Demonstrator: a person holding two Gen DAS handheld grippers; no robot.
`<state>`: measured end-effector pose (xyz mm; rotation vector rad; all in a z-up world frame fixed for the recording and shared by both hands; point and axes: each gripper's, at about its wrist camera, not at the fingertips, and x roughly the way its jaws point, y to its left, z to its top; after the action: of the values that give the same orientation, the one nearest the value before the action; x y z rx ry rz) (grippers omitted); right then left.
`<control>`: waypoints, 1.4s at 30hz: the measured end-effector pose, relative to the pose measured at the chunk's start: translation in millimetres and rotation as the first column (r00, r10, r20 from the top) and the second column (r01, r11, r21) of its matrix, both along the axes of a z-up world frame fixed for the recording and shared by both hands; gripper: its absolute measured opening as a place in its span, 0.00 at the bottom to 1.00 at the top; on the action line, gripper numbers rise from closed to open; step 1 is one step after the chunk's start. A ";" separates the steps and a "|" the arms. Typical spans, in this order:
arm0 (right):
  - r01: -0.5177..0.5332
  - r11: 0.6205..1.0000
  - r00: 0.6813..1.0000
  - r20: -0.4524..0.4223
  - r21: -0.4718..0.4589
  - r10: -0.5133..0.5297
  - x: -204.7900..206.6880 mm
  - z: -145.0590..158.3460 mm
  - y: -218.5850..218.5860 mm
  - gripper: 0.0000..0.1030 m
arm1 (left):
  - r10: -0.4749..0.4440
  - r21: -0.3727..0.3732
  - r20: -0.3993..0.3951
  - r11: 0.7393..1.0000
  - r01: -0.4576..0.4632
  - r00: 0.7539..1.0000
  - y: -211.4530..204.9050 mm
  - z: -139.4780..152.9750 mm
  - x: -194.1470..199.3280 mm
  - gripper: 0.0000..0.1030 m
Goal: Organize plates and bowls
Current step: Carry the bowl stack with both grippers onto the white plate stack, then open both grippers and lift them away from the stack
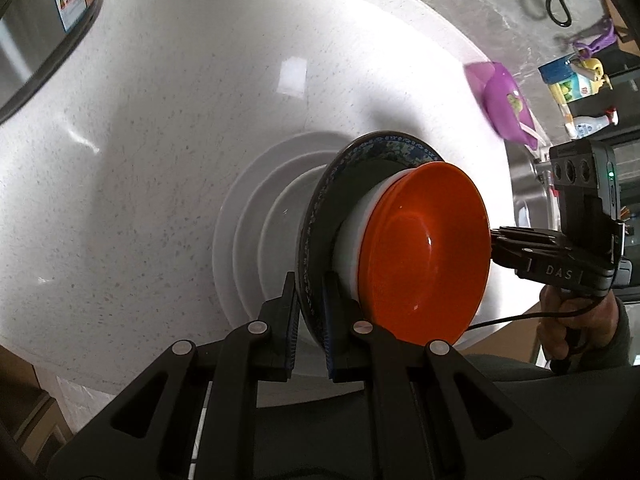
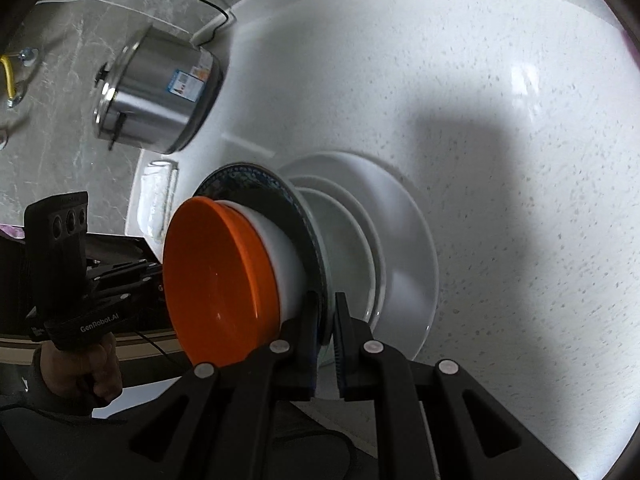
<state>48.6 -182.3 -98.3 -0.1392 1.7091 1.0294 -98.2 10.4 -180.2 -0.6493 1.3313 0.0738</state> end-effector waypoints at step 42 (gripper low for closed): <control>0.237 0.971 0.944 0.245 -0.042 -0.220 -27.2 0.9 -20.6 0.51 | -0.096 0.087 0.100 0.992 0.088 0.990 21.2 -12.1 -16.6 0.87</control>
<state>21.4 -202.9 -97.4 -0.1025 1.5022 0.7480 -114.8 31.7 -192.3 -0.5142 1.2496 0.0198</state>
